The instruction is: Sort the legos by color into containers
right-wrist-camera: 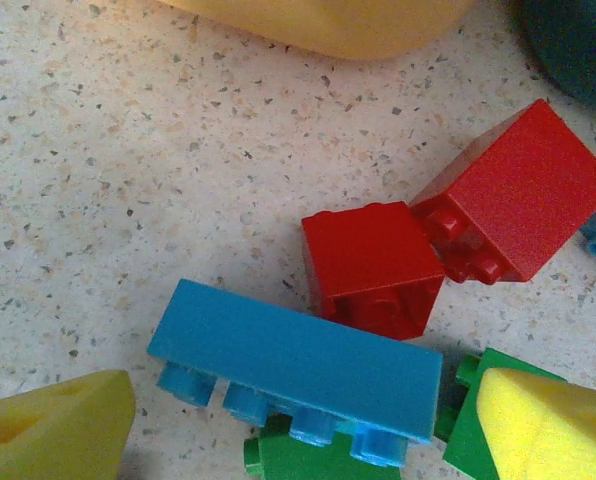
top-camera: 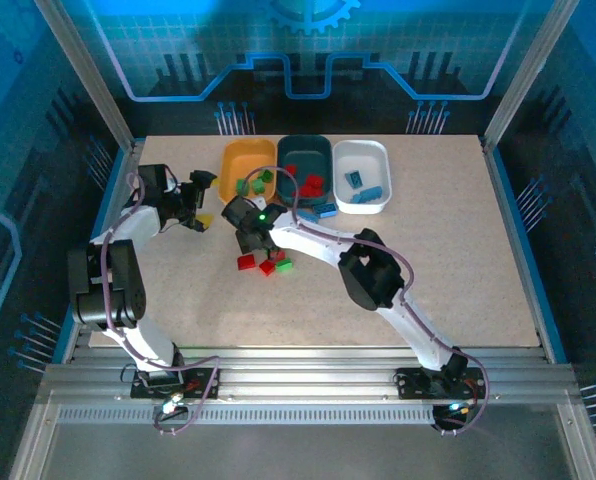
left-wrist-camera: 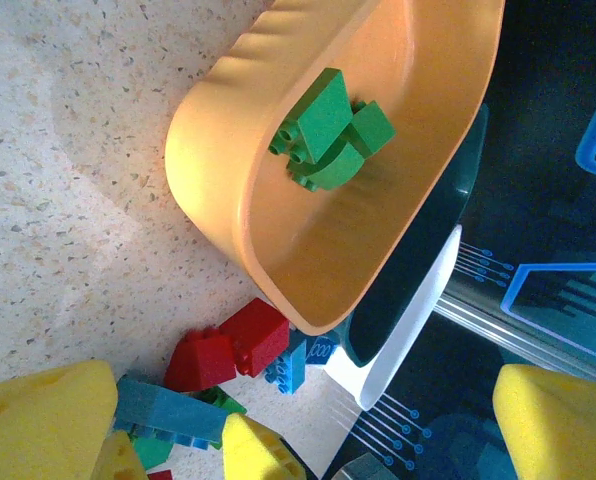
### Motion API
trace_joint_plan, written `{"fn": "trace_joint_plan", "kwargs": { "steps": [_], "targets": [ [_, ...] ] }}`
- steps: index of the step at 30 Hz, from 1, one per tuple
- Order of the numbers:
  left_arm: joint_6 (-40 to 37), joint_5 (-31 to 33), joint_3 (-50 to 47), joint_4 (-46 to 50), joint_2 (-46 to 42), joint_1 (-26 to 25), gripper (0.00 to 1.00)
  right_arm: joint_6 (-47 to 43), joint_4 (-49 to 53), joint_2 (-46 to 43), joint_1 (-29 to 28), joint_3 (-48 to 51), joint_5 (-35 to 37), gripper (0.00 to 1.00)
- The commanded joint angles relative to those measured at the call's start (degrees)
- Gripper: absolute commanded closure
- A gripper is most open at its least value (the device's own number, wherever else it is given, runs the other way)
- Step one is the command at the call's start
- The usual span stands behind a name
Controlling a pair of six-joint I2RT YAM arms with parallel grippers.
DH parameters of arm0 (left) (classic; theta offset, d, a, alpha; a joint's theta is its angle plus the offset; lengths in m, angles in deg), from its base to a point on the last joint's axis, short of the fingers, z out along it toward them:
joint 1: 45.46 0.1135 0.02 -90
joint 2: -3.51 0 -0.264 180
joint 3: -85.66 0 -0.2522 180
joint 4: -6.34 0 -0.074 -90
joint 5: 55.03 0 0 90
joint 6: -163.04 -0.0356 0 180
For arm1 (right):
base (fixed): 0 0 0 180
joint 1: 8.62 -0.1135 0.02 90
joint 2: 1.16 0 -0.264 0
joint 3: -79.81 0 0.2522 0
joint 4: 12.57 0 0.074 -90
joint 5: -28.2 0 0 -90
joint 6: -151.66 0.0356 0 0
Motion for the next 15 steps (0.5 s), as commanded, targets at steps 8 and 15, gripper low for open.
{"fn": "trace_joint_plan", "kwargs": {
  "steps": [8,15],
  "targets": [
    [-0.91,-0.16,-0.19,0.93,0.78,-0.03,0.02,5.91,5.72,5.17,-2.38,-7.17,8.04,0.12],
    [-0.80,-0.16,-0.28,0.93,0.68,0.02,0.02,6.49,5.51,6.37,-2.51,-7.04,9.44,0.24]
  ]
}}
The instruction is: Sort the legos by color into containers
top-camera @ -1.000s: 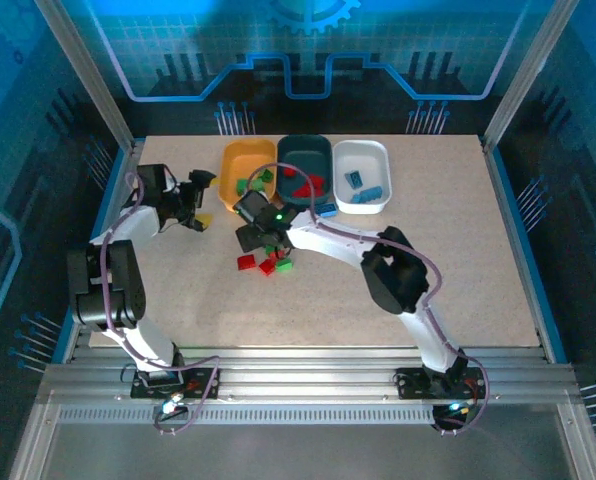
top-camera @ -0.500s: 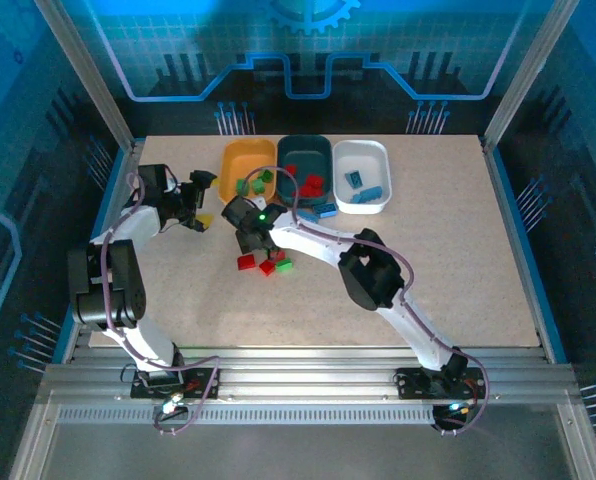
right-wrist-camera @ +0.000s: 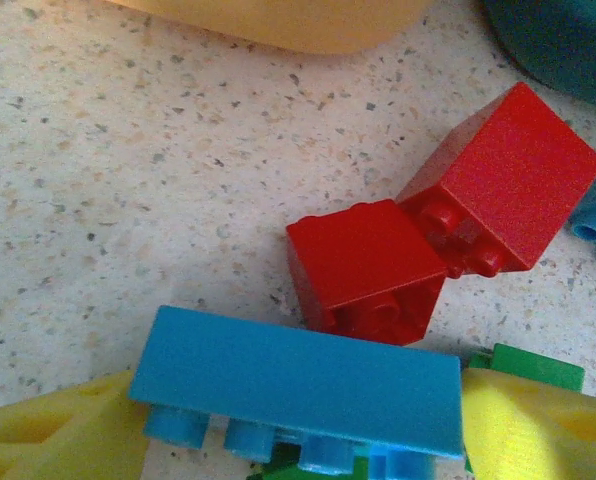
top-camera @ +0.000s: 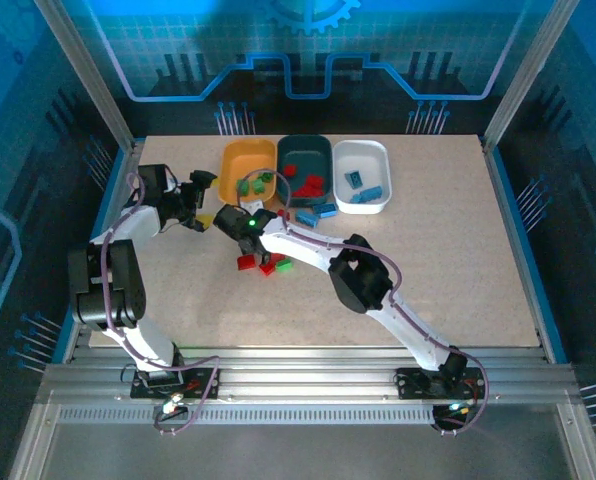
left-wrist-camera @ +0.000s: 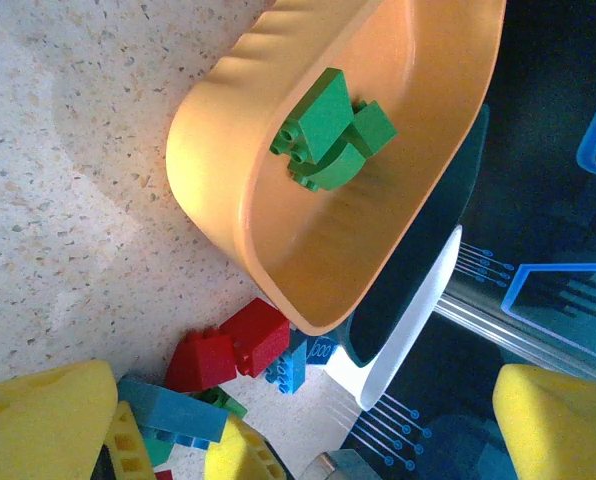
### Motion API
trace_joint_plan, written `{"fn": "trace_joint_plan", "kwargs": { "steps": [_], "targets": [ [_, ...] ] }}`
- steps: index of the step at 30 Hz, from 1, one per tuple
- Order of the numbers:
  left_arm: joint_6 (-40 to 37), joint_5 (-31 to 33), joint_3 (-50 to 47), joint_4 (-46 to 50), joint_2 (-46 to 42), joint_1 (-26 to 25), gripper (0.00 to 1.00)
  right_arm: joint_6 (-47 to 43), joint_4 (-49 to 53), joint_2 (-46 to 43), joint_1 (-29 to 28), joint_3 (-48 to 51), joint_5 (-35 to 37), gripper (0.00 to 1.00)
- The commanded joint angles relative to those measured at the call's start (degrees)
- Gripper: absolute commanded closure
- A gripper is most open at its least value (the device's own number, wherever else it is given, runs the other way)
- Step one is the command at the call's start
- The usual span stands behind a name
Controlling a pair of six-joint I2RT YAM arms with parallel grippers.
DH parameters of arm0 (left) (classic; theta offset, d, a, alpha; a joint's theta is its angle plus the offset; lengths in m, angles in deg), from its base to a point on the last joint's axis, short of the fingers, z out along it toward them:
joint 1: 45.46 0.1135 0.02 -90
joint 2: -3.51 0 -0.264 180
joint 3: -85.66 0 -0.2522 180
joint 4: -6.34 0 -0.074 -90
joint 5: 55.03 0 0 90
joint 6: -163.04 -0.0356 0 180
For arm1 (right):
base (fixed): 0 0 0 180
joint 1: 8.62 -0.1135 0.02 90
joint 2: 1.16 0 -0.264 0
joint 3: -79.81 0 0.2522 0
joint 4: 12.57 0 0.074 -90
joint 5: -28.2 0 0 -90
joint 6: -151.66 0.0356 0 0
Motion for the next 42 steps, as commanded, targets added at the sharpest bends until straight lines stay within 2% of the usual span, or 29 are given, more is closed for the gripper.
{"fn": "trace_joint_plan", "kwargs": {
  "steps": [1,6,11,18,22,27,32,38,42],
  "targets": [
    [-0.84,-0.16,-0.28,0.88,0.70,0.02,0.02,0.88,-0.40,0.26,-0.94,0.93,2.24,0.27],
    [-0.73,-0.28,-0.28,0.94,0.67,0.02,0.02,-0.89,-2.46,-1.14,-1.54,2.11,3.28,0.35],
    [-0.81,-0.16,-0.37,0.74,0.66,0.02,0.02,-1.16,-5.23,-4.26,-2.01,6.29,4.15,0.35],
    [-0.02,-0.60,-0.89,-0.37,0.09,-0.20,0.02,-3.85,-12.01,-16.12,-2.83,16.96,5.62,0.35],
    [0.02,-0.93,-0.95,-0.73,0.22,-1.15,0.02,-6.39,-15.83,-24.43,-0.80,23.97,7.30,0.35],
    [-0.74,-2.00,-0.07,-0.67,1.20,-4.31,0.02,-10.12,-18.55,-30.23,8.13,30.18,6.81,0.36],
    [-4.33,-1.31,1.68,2.20,2.45,-10.05,0.02,-10.74,-20.40,-31.30,22.20,33.56,-1.04,0.36],
    [-6.45,-1.91,3.39,4.08,4.01,-14.57,0.02,-12.40,-18.24,-25.68,32.94,28.40,-9.99,0.36],
    [-8.09,-2.33,4.82,5.66,4.68,-16.56,0.02,-13.02,-14.70,-21.63,36.98,22.51,-16.07,0.24]
  ]
}}
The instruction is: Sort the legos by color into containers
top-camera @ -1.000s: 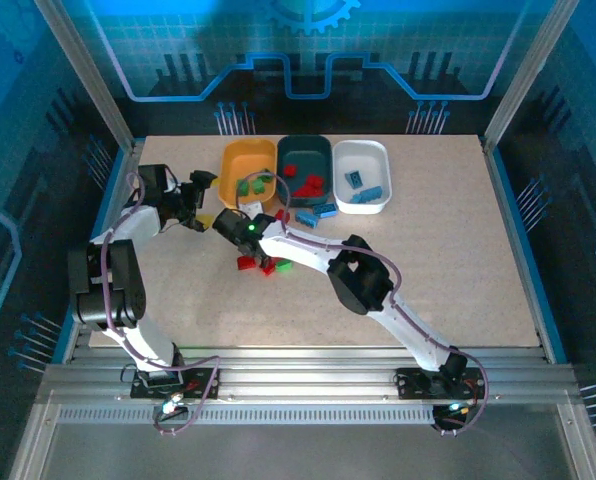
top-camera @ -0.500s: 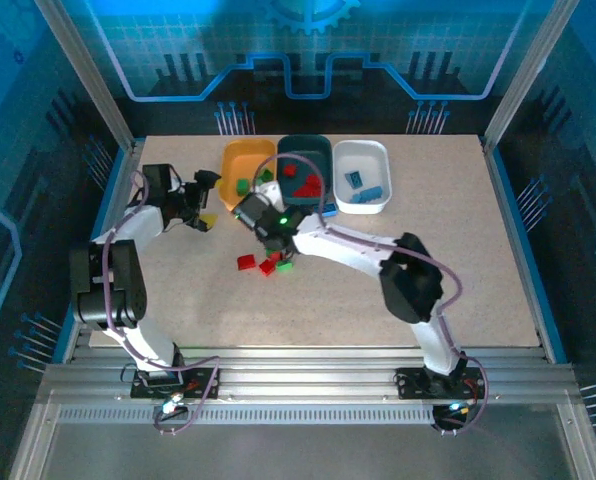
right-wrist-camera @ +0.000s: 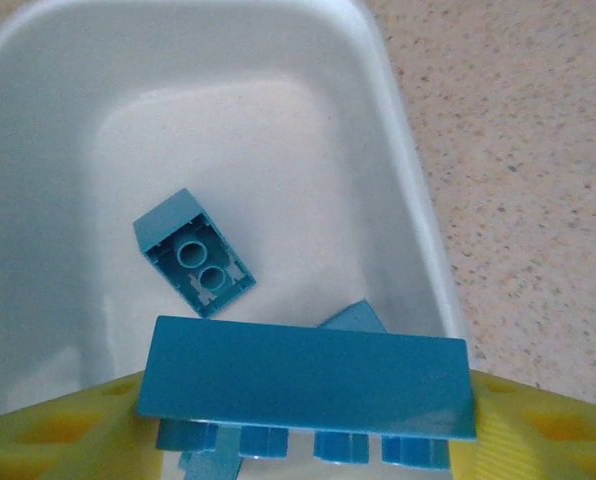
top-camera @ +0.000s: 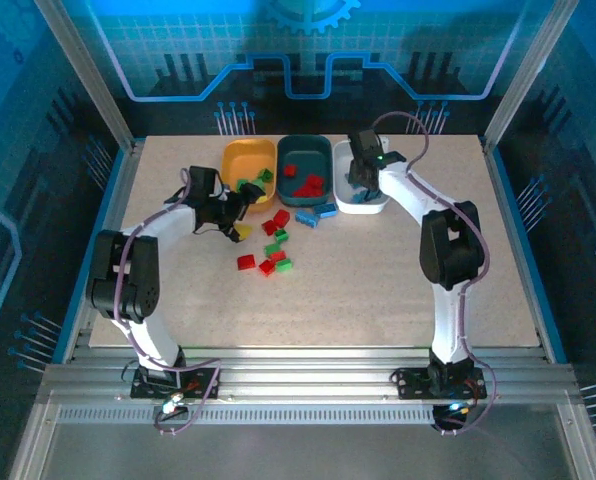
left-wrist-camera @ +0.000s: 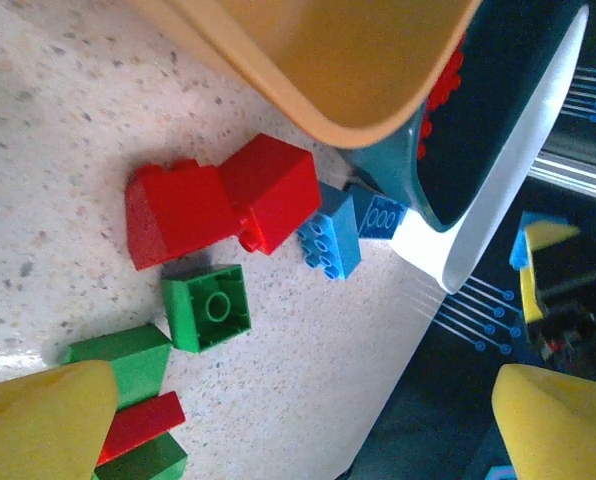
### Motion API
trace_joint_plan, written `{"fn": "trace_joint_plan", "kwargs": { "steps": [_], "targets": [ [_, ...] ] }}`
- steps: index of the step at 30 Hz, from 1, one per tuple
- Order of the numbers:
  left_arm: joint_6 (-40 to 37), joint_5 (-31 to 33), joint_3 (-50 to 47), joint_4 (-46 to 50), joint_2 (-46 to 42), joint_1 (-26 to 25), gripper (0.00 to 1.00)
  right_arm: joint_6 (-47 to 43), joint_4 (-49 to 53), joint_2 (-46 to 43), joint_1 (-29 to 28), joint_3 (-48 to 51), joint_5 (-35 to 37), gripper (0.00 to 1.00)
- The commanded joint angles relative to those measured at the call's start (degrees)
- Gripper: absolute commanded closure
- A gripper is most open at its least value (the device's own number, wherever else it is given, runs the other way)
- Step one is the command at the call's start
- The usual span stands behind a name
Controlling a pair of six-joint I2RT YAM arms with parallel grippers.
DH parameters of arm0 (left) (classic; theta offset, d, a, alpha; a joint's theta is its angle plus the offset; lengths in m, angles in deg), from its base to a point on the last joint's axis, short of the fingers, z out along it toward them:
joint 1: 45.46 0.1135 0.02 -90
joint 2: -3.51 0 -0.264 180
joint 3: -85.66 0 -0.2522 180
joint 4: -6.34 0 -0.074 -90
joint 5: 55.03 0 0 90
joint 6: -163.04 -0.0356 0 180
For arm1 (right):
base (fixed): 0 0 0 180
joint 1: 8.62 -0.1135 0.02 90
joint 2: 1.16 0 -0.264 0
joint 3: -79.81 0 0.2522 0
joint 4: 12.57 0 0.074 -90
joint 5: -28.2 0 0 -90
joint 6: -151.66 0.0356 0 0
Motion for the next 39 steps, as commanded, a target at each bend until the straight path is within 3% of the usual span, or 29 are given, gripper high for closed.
{"fn": "trace_joint_plan", "kwargs": {
  "steps": [1,6,12,17,19,23,30,39],
  "targets": [
    [-3.18,-1.74,3.04,3.05,1.05,-1.31,0.02,-1.73,3.20,2.32,1.17,-4.65,-8.08,0.21],
    [-5.87,-0.47,4.46,5.53,0.82,-2.37,0.01,-2.43,2.61,-2.90,1.76,-2.98,-7.90,0.15],
    [-10.35,4.11,8.40,14.45,0.31,-3.41,0.01,-0.42,-5.79,-20.29,-2.53,16.83,-8.56,0.15],
    [-17.53,15.43,13.13,25.67,-1.31,-8.56,0.02,0.09,-10.39,-30.64,-9.93,32.54,-3.77,0.16],
    [-21.30,21.25,14.55,29.29,-1.98,-12.49,0.03,1.37,-11.23,-32.95,-11.04,37.80,-5.43,0.17],
    [-25.15,30.22,12.61,29.80,-2.27,-19.69,0.05,1.12,-13.66,-35.63,-13.31,43.99,-6.16,0.19],
    [-23.72,37.58,11.61,30.87,2.18,-27.72,0.04,4.85,-19.67,-43.03,-14.77,54.08,1.40,0.17],
    [-18.71,42.78,13.90,32.85,8.38,-32.24,0.08,6.97,-21.05,-45.19,-12.04,57.71,-2.53,0.16]
  ]
}}
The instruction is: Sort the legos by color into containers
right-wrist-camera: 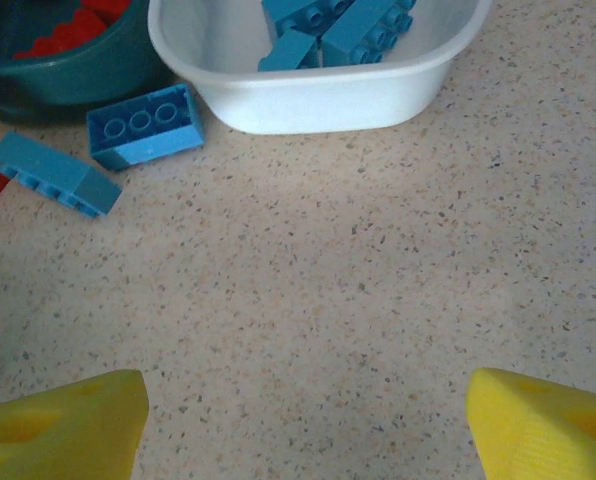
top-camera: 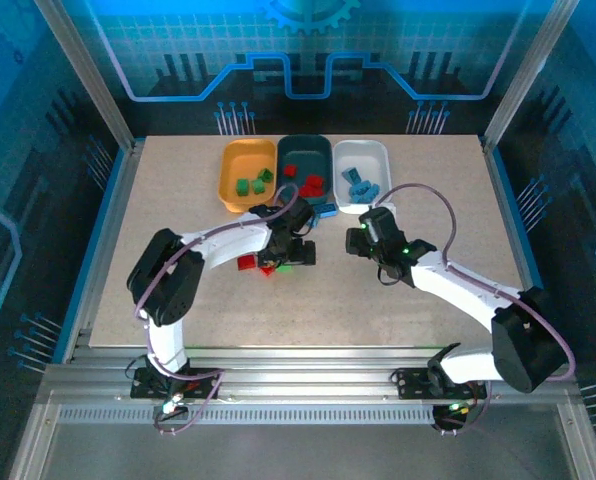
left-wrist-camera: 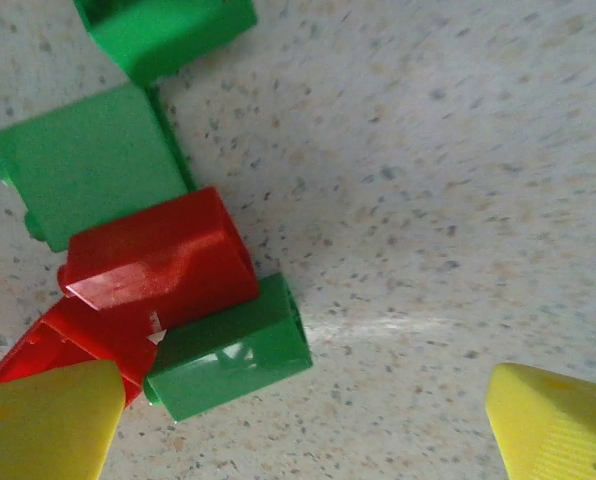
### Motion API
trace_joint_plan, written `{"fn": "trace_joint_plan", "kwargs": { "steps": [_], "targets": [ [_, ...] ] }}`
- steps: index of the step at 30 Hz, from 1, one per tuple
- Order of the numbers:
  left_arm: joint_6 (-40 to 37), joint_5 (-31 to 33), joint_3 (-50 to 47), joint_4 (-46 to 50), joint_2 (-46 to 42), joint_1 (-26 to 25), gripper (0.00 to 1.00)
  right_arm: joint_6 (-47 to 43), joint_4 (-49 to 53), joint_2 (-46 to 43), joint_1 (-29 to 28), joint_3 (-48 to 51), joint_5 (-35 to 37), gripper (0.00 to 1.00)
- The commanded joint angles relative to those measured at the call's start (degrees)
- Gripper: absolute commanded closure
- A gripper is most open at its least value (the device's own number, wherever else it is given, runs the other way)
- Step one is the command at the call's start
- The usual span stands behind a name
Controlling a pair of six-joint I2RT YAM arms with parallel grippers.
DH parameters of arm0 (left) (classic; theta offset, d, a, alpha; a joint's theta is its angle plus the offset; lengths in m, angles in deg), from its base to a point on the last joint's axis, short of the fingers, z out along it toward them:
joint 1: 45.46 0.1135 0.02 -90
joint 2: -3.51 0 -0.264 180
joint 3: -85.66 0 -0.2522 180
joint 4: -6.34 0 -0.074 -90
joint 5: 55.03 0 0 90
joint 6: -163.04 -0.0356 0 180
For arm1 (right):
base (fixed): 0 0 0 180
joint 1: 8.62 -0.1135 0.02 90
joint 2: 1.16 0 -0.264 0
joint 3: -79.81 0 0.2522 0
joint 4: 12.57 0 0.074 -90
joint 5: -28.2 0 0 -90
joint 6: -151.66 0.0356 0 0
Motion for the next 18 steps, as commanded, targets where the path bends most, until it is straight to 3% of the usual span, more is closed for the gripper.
{"fn": "trace_joint_plan", "kwargs": {
  "steps": [1,12,18],
  "targets": [
    [2.69,3.22,2.48,2.88,1.53,-0.56,0.12,1.88,-1.84,0.03,0.89,0.92,-0.54,0.16],
    [2.23,4.70,6.31,6.04,5.32,-1.53,0.27,2.32,-2.26,-0.13,0.98,1.33,-0.78,0.18],
    [1.77,3.61,7.85,5.91,7.18,-3.50,0.30,2.09,-2.36,-0.81,0.97,1.60,-0.58,0.18]
  ]
}}
